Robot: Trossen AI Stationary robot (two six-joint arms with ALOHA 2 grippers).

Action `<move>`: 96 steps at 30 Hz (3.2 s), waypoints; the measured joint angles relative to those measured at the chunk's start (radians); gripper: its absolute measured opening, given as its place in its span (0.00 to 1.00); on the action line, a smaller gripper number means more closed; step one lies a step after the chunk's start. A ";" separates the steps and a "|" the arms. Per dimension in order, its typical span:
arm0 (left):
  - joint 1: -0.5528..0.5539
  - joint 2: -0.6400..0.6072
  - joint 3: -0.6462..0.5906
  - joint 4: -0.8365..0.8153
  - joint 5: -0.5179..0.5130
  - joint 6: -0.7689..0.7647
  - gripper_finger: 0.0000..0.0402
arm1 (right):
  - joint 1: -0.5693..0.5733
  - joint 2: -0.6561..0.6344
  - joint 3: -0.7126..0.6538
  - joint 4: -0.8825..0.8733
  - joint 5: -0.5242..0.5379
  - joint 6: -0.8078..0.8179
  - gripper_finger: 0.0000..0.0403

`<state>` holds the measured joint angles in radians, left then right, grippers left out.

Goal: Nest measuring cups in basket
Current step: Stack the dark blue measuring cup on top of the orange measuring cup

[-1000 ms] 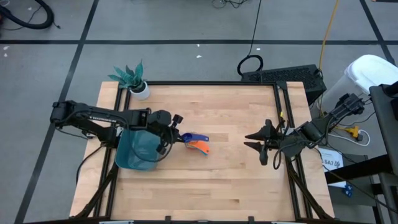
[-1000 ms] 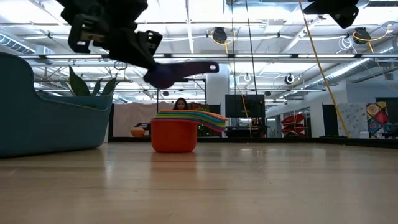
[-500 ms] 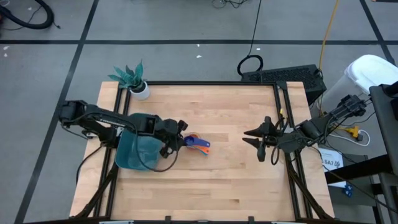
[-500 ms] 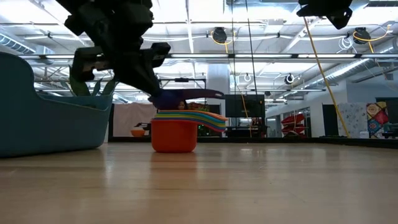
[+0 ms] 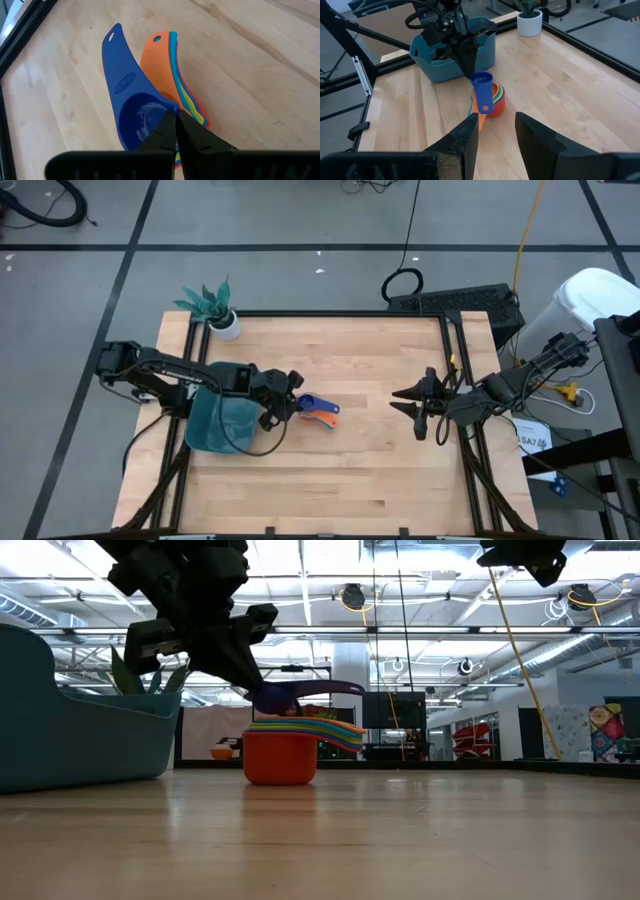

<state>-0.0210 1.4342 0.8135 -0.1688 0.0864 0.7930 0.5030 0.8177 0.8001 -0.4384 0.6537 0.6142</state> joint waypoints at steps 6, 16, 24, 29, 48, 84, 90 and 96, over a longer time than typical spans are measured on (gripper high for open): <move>0.002 0.000 0.000 0.000 0.000 0.015 0.01 | 0.000 0.000 0.000 0.003 0.000 0.002 0.31; 0.007 0.000 0.000 0.000 0.003 0.016 0.07 | 0.001 0.000 0.000 0.020 -0.004 0.003 0.31; 0.007 0.063 0.000 0.020 0.020 0.009 0.08 | 0.001 0.000 0.000 0.021 -0.004 0.003 0.31; 0.005 0.112 0.000 0.065 0.021 -0.002 0.08 | 0.001 0.000 0.000 0.023 -0.005 0.006 0.31; 0.004 0.070 0.000 0.063 -0.002 -0.014 0.10 | 0.003 0.001 0.000 0.020 -0.029 0.006 0.31; -0.211 0.064 0.437 -0.219 -0.141 -0.220 0.43 | -0.105 0.155 -0.196 0.259 -0.274 -0.010 0.32; -0.314 0.070 0.466 -0.219 -0.257 -0.268 0.41 | -0.183 0.310 -0.196 0.336 -0.468 -0.056 0.38; -0.392 0.069 0.491 -0.215 -0.331 -0.357 0.39 | -0.293 0.376 -0.192 0.459 -0.544 -0.175 0.42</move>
<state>-0.4130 1.5036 1.3045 -0.3840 -0.2447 0.4362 0.2103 1.1932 0.6078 0.0209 0.1097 0.4388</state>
